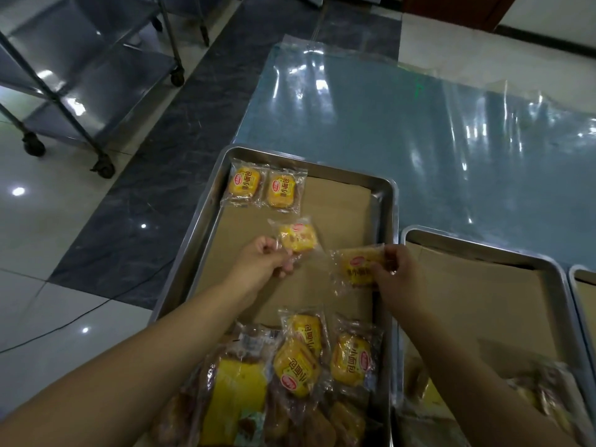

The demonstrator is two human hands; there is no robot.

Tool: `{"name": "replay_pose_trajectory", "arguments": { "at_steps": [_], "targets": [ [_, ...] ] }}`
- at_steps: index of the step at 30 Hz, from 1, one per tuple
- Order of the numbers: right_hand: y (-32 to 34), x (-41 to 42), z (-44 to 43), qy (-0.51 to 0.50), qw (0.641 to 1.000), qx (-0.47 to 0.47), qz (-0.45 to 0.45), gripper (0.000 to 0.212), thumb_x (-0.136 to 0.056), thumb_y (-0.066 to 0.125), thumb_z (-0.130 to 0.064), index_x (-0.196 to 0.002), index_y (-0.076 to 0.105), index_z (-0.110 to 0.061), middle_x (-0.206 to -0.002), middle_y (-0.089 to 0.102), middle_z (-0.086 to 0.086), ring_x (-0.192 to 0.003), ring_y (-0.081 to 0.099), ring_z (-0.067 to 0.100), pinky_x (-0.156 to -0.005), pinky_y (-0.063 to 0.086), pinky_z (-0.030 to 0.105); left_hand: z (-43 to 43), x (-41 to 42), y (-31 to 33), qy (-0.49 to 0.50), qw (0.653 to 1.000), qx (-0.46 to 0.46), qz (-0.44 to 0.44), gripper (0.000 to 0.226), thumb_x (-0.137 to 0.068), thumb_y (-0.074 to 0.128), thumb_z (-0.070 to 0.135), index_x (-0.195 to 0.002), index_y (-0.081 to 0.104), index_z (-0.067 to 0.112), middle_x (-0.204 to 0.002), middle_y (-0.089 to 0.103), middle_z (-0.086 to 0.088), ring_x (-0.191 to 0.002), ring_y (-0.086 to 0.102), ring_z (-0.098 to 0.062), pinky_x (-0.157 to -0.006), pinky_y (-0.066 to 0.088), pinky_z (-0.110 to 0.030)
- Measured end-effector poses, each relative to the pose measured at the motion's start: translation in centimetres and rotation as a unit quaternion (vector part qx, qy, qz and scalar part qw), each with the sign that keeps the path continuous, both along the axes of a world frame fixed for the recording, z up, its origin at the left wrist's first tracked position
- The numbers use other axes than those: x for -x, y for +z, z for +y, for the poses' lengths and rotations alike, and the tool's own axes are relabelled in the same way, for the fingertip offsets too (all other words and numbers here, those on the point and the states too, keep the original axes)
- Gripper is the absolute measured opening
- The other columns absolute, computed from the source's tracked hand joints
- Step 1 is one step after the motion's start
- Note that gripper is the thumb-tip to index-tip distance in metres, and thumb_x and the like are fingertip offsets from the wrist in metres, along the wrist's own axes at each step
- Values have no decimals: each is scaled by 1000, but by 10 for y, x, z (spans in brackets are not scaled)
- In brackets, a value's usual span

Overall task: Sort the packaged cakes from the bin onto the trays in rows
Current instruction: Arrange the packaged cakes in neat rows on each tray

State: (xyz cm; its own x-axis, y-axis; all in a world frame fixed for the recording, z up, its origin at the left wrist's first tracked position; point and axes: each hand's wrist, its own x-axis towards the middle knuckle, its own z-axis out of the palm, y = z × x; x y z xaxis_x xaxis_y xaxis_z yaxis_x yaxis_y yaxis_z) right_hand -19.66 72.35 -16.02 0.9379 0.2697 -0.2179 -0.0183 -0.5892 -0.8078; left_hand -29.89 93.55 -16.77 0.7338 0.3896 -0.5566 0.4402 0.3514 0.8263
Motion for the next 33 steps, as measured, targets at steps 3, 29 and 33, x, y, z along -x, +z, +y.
{"name": "replay_pose_trajectory", "arguments": {
  "at_steps": [3,29,33],
  "targets": [
    [0,-8,5,3,1000,-6,4,27,-87,61,-9,-93,52,-33,-87,57,-15,-80,58,2,-65,48,18,-8,-17,-5,19,1000,-15,-8,16,-84,61,-3,-86,49,8,-79,67,-11,-64,65,-13,-61,52,-22],
    [0,-117,74,104,938,204,-262,44,-84,50,-1,-126,56,-14,-128,55,5,-121,42,23,-99,30,35,15,-106,-55,-360,566,-742,-10,57,-97,33,41,-147,6,34,-157,1,-5,-142,-15,-25,-110,-17,-53],
    [-16,-90,66,142,924,227,-271,39,-80,59,-1,-119,61,-9,-124,55,10,-115,45,27,-93,35,33,19,-113,-56,-345,578,-739,28,58,-97,34,40,-146,4,38,-157,0,-5,-143,-11,-26,-108,-12,-62]
  ]
}}
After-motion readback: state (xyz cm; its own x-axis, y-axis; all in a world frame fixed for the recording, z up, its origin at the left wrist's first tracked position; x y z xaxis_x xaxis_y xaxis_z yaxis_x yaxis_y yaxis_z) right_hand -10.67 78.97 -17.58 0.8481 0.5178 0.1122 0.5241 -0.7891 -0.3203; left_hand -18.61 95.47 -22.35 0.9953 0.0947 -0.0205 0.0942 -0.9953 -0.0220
